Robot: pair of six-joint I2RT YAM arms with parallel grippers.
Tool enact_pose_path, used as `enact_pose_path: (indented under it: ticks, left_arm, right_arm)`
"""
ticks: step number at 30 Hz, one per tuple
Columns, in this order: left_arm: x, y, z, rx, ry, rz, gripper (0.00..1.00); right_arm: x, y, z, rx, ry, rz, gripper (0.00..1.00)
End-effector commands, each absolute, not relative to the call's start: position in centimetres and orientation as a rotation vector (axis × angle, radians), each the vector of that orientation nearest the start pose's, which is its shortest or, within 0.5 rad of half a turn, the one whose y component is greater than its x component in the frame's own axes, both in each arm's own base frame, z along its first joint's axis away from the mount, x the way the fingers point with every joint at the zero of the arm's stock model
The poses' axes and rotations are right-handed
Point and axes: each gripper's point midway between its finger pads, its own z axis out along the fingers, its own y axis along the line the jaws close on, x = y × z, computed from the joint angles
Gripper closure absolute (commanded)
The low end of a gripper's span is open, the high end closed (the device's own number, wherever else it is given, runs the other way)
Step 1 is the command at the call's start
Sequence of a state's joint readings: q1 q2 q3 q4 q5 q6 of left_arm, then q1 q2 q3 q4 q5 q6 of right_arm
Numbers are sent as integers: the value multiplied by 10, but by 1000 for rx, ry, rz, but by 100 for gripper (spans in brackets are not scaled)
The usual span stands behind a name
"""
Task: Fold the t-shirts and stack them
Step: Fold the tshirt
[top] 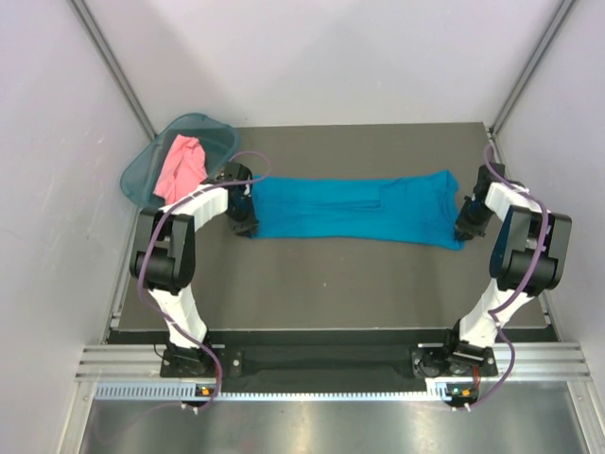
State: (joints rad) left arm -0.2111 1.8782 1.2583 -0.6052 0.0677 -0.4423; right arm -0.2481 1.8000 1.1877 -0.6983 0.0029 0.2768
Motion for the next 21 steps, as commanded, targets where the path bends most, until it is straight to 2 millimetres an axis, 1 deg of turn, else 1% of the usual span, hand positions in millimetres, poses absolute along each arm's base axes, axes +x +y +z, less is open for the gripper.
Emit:
enact_pose_path:
  ticks: [1, 3, 4, 6, 7, 8, 10, 12, 14, 17, 18, 20, 21]
  left_arm:
    - [356, -86, 51, -316, 2765, -112, 72]
    - [359, -80, 65, -325, 2718, -77, 69]
    - [362, -79, 79, -325, 2675, -78, 64]
    - [369, -74, 93, -327, 2625, -57, 55]
    - [371, -73, 95, -331, 2617, -52, 52]
    - [371, -73, 94, -336, 2620, -49, 47]
    - [374, -76, 87, -340, 2655, -91, 44]
    - [374, -80, 77, -358, 2695, -126, 44]
    - [376, -83, 75, -371, 2696, -152, 44]
    - [385, -88, 83, -371, 2662, -195, 44]
    - [386, -88, 83, -370, 2663, -193, 44]
    - [390, -96, 89, -357, 2664, -247, 44]
    - [389, -98, 88, -356, 2673, -262, 44]
  right_arm:
    - [336, -94, 36, 762, 2766, -91, 94]
    - [336, -98, 38, 761, 2761, -112, 94]
    - [335, -98, 37, 763, 2764, -117, 93]
    - [336, -99, 36, 768, 2768, -115, 93]
    - [337, -98, 36, 762, 2768, -107, 93]
    - [338, -96, 35, 762, 2771, -85, 92]
    - [342, -95, 37, 763, 2763, -75, 92]
    - [344, -98, 40, 757, 2757, -85, 93]
    - [344, -105, 41, 769, 2755, -118, 94]
    - [349, -119, 44, 798, 2734, -163, 96]
    - [354, -125, 47, 809, 2714, -177, 96]
    - [359, -132, 42, 829, 2715, -205, 96]
    - [368, -136, 46, 833, 2691, -207, 97]
